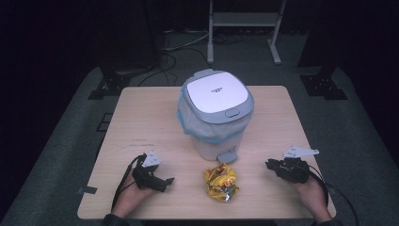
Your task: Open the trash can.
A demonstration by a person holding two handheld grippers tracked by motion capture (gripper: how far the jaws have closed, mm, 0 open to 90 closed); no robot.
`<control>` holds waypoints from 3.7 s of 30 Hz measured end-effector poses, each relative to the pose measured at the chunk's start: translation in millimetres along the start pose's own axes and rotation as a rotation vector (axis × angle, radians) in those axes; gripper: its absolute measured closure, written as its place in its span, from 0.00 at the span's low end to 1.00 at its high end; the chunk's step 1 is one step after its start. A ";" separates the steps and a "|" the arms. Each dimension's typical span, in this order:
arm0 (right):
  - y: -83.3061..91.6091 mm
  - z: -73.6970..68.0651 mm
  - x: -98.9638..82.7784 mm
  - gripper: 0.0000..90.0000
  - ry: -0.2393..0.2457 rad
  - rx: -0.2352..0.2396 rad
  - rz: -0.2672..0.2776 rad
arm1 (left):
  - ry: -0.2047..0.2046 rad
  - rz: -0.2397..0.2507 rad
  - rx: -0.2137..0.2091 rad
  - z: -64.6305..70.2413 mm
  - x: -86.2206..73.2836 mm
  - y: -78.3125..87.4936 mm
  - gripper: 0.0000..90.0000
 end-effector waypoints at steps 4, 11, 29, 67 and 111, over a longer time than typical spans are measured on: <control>2.4 -1.1 2.2 0.90 -0.016 0.005 0.011 | 0.000 0.000 0.000 0.0 0.0 0.0 0.00; 8.2 -4.7 9.7 0.99 -0.026 0.014 0.014 | 0.000 0.000 0.000 0.0 0.0 0.0 0.00; 26.4 -8.1 33.8 1.00 -0.033 0.021 0.063 | 0.002 0.000 0.000 0.1 0.0 0.0 0.00; 57.9 -25.9 93.0 1.00 0.008 0.107 0.175 | -0.001 -0.002 0.000 -0.1 0.0 0.1 0.00; 74.5 -49.8 162.8 1.00 0.069 0.175 0.287 | -0.001 -0.001 -0.001 -0.1 0.0 0.1 0.00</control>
Point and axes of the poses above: each handheld gripper's, and its own axes: y roughly backward along the jaws, x roughly out of its top, z roughly to its right, the point moved 2 cm from there along -y, roughly forward along the jaws, and after that the axes turned 3 degrees about -x, right-handed, at the moved point
